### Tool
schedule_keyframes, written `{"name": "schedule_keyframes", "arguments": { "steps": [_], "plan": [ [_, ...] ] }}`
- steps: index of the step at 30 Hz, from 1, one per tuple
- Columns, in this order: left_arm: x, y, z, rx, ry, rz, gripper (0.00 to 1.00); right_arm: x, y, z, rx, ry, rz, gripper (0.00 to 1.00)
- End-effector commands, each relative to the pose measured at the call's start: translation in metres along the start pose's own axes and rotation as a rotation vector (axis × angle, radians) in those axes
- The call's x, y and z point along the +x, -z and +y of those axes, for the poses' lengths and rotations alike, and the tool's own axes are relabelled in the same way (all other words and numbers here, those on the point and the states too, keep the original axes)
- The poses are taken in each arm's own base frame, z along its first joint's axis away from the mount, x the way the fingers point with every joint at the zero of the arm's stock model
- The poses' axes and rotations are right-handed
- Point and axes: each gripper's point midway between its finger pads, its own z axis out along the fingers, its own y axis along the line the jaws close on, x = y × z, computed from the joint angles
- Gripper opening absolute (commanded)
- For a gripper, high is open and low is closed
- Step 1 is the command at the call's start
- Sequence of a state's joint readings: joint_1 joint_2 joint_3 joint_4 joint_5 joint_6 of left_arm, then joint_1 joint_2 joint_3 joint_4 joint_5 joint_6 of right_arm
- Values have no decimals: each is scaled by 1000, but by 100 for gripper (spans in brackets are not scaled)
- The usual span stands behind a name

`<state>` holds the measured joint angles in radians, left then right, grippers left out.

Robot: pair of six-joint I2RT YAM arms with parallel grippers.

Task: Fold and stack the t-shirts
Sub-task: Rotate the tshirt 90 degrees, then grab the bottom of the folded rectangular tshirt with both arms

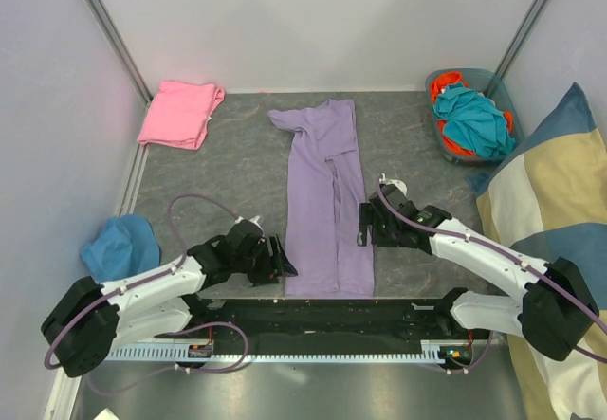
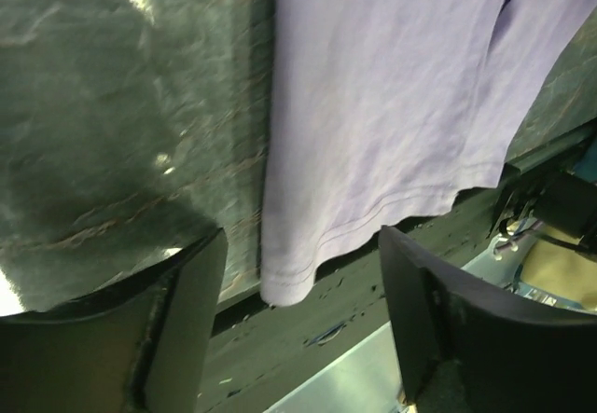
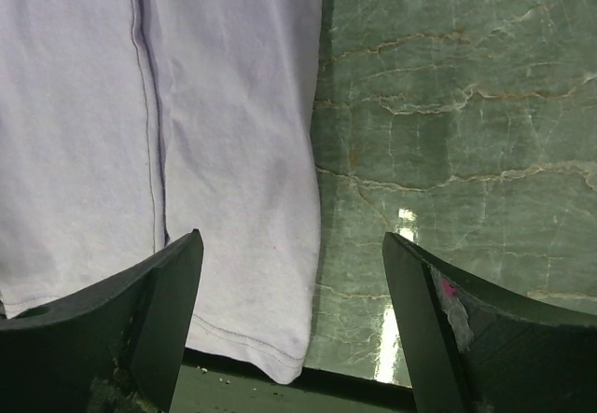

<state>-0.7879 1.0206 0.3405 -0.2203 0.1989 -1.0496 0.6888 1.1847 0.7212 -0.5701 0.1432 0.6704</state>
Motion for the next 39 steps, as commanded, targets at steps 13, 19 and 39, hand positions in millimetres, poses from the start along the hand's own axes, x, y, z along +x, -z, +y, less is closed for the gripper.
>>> {"name": "schedule_keyframes", "arguments": {
  "steps": [13, 19, 39],
  "plan": [
    [33, -1, 55, -153, 89, 70, 49, 36, 20, -14, -16, -124, 40, 86],
    [36, -9, 54, -146, 93, 82, 46, 51, 21, -8, -33, -137, 49, 86],
    [37, -18, 56, -157, 108, 85, 2, 93, 22, -6, -30, -247, 76, 85]
  ]
}}
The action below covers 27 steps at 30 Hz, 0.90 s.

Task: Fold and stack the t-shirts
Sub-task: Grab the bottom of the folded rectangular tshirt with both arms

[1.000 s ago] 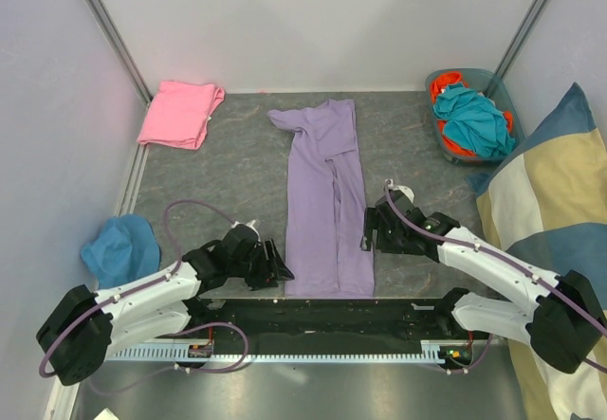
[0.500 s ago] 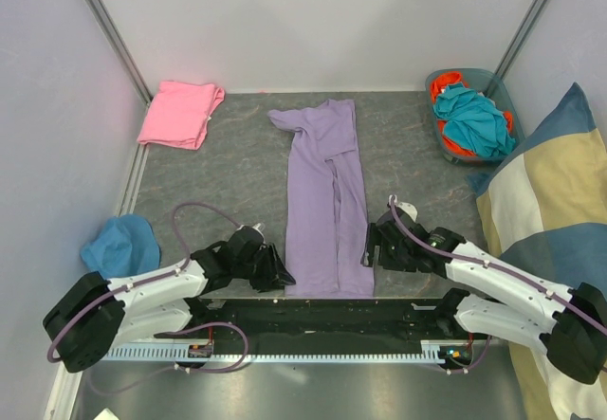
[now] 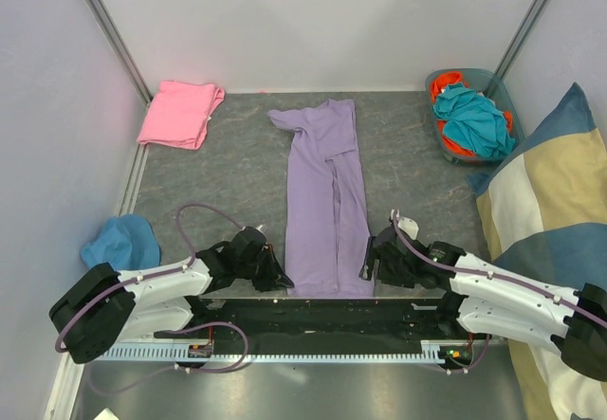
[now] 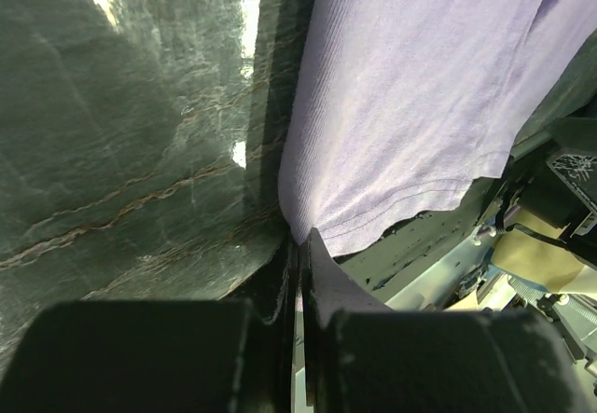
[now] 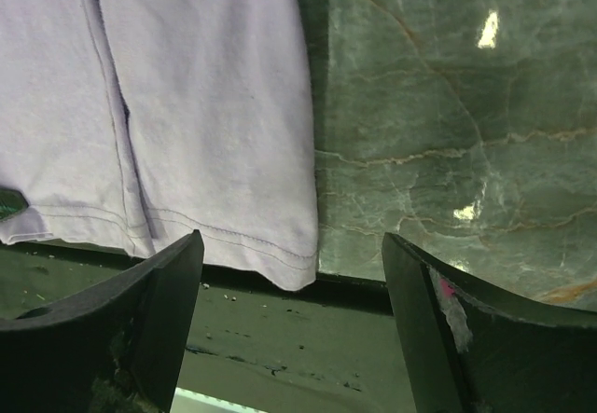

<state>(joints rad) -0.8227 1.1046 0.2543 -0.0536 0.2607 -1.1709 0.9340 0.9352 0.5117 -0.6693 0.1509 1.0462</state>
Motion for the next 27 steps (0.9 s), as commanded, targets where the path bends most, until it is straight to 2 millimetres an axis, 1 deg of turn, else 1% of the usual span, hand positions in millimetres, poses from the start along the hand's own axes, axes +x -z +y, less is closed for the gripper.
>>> {"name": "schedule_keyframes", "arguments": {
  "steps": [1, 4, 7, 14, 17, 18, 19, 21, 23, 26, 27],
  "plan": [
    [8, -1, 52, -185, 22, -4, 2, 3, 2, -7, 10, -126, -35, 85],
    [8, 0, 51, -184, 24, -6, 2, 8, 1, -11, 9, -160, -38, 75],
    [8, 2, 52, -191, 22, -6, 2, 15, -1, -14, 17, -164, -18, 72],
    [8, 6, 51, -201, 3, -4, 2, 29, -11, -15, 34, -173, -8, 66],
    [8, 8, 52, -203, 2, -8, 2, 32, -16, -11, 9, -196, -20, 63],
    [8, 9, 52, -199, 3, -11, 2, 32, -17, -7, -10, -213, -23, 62],
    [9, 9, 54, -201, 4, -12, 2, 34, -19, -10, -6, -218, -24, 61],
    [9, 10, 54, -200, 6, -13, 2, 36, -21, -6, -23, -232, -25, 60],
    [10, 10, 55, -199, 6, -12, 2, 38, -25, -8, -15, -231, -22, 59],
    [9, 11, 54, -197, 9, -14, 2, 42, -26, 0, -30, -214, -6, 58],
    [9, 11, 54, -195, 6, -14, 2, 44, -29, -1, -15, -204, 1, 57]
  ]
}}
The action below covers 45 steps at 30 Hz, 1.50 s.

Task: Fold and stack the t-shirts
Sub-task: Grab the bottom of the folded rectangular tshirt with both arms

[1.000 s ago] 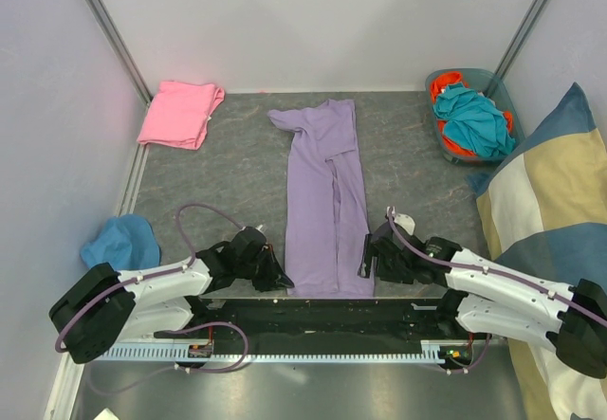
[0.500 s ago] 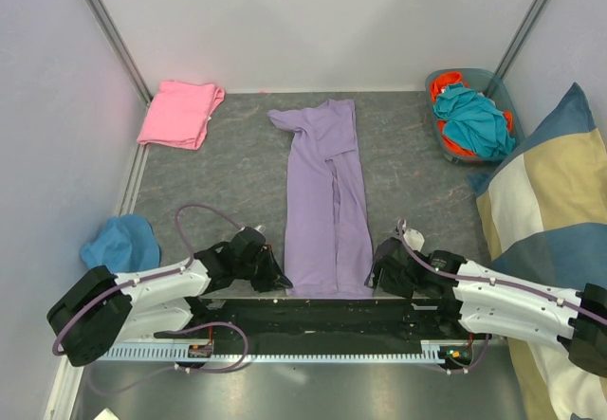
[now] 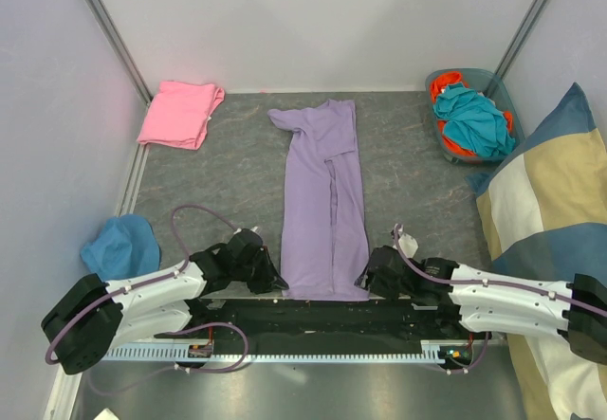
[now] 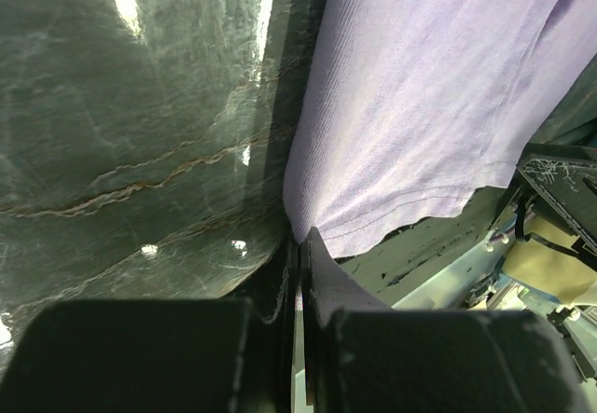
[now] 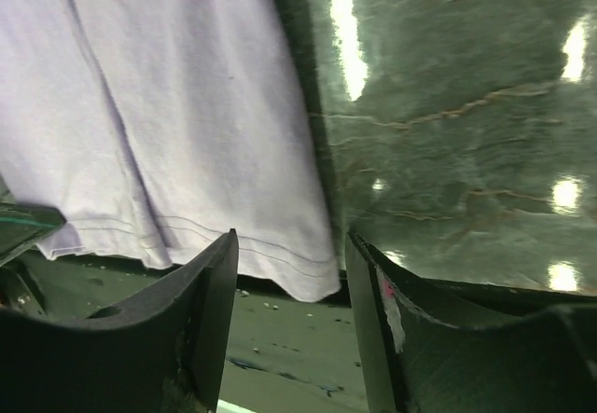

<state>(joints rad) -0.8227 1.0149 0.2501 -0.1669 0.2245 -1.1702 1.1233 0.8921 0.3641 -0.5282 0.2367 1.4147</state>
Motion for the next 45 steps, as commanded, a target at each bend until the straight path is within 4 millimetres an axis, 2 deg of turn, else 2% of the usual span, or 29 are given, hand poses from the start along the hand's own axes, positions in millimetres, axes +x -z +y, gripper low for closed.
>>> {"name": "schedule_keyframes", "arguments": {
  "steps": [1, 5, 8, 9, 10, 13, 14, 15, 17, 18, 20, 22, 26, 30, 40, 44, 45],
  "plan": [
    [9, 0, 43, -156, -2, 9, 2, 11, -11, -11, 50, 14, 18, 57],
    [8, 0, 42, -153, -4, 7, 2, 20, -14, -7, 59, 51, 36, 48],
    [8, 0, 41, -150, -7, 8, 2, 27, -17, -7, 67, 63, 45, 21],
    [8, 0, 40, -148, -8, 9, 2, 27, -17, -7, 71, 66, 45, 5],
    [8, 0, 40, -147, -9, 11, 2, 27, -16, -4, 64, 68, 42, 0],
    [9, 6, 34, -143, -26, 25, 2, 24, -11, 4, 49, 82, 30, 0],
    [9, 8, 31, -137, -31, 26, 2, 22, -9, 0, 69, 91, 24, 0],
    [5, 13, 19, -108, -44, 11, 2, 19, -4, 7, 57, 95, 16, 0],
    [5, 21, 17, -113, -54, 14, 2, 16, 1, 5, 76, 110, 13, 0],
    [2, 27, 5, -82, -63, 1, 2, 15, 6, 12, 61, 113, 15, 0],
    [4, 35, 4, -87, -67, 10, 2, 15, 13, 11, 75, 133, 19, 0],
    [4, 45, -7, -52, -75, 3, 2, 14, 22, 19, 62, 145, 18, 0],
    [8, 56, -8, -32, -61, 0, 2, 18, 33, 20, 69, 189, 45, 0],
    [14, 58, 3, -53, -34, 11, 2, 23, 40, 25, 65, 222, 74, 0],
    [22, 69, 3, -33, -21, 37, 2, 39, 55, 26, 56, 251, 116, 0],
    [14, 73, -7, -19, -42, 1, 2, 29, 57, 41, 24, 274, 55, 0],
    [9, 77, -16, -3, -57, -20, 2, 25, 60, 49, 7, 281, 34, 0]
  ]
}}
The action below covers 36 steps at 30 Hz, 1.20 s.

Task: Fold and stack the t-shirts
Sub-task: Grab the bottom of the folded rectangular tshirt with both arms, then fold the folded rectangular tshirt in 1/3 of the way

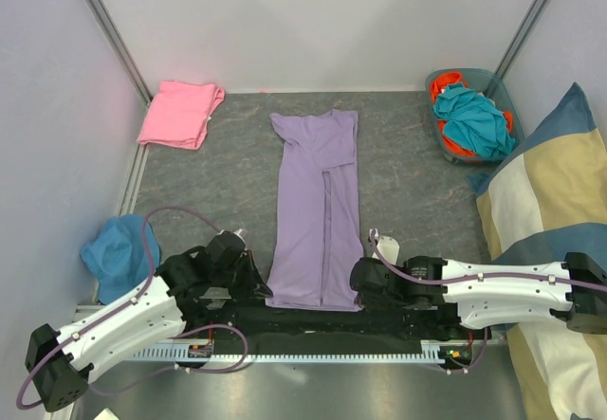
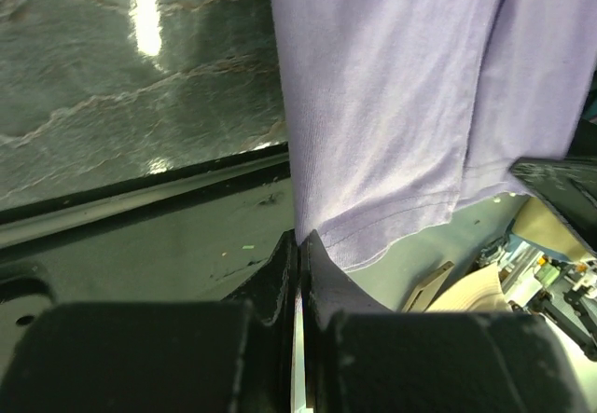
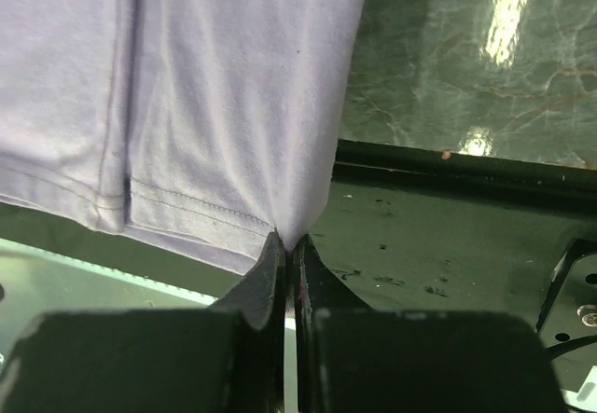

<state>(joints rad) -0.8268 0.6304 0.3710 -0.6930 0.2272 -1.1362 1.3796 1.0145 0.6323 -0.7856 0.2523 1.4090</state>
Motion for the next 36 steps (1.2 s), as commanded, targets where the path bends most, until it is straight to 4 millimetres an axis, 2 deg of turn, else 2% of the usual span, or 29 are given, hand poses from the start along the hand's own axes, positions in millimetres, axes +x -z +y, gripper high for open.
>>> {"name": "schedule_keyframes", "arguments": {
  "steps": [1, 2, 5, 9, 13, 17, 18, 20, 21, 23, 25, 26, 28, 29, 32, 36],
  "plan": [
    [-14, 13, -19, 10, -33, -57, 2, -28, 16, 18, -21, 26, -126, 0],
    [-21, 17, -31, 39, -50, -85, 2, -34, 17, 21, -23, 27, -153, 0],
    [-36, 19, -47, 68, -83, -139, 2, -59, 27, 33, -39, 20, -265, 0],
    [-59, 19, -90, 186, -107, -218, 2, -94, 41, 47, -38, 12, -388, 0],
    [-75, 10, -106, 195, -122, -261, 2, -132, 45, 42, 15, -27, -504, 0],
    [-97, 3, -125, 201, -145, -324, 2, -167, 42, 43, 60, -20, -594, 0],
    [-103, -5, -124, 172, -154, -326, 2, -174, 41, 42, 71, -29, -606, 0],
    [-119, -2, -139, 181, -173, -372, 2, -193, 37, 41, 101, -44, -637, 0],
    [-124, -12, -138, 152, -171, -364, 2, -199, 34, 40, 118, -26, -643, 0],
    [-149, -10, -152, 163, -170, -424, 2, -215, 27, 44, 124, -35, -658, 0],
    [-162, -19, -152, 142, -160, -423, 2, -228, 17, 44, 141, -21, -661, 0],
    [-177, -14, -159, 153, -156, -455, 2, -234, 17, 46, 139, -28, -666, 0],
    [-191, -20, -157, 127, -149, -465, 2, -247, 9, 44, 154, -32, -666, 0],
    [-201, -16, -161, 138, -153, -476, 2, -251, 6, 45, 151, -35, -661, 0],
    [-221, -17, -160, 125, -159, -493, 2, -263, -4, 40, 153, -52, -649, 0],
    [-236, -19, -150, 101, -141, -497, 2, -277, -16, 35, 164, -62, -636, 0]
  ]
}}
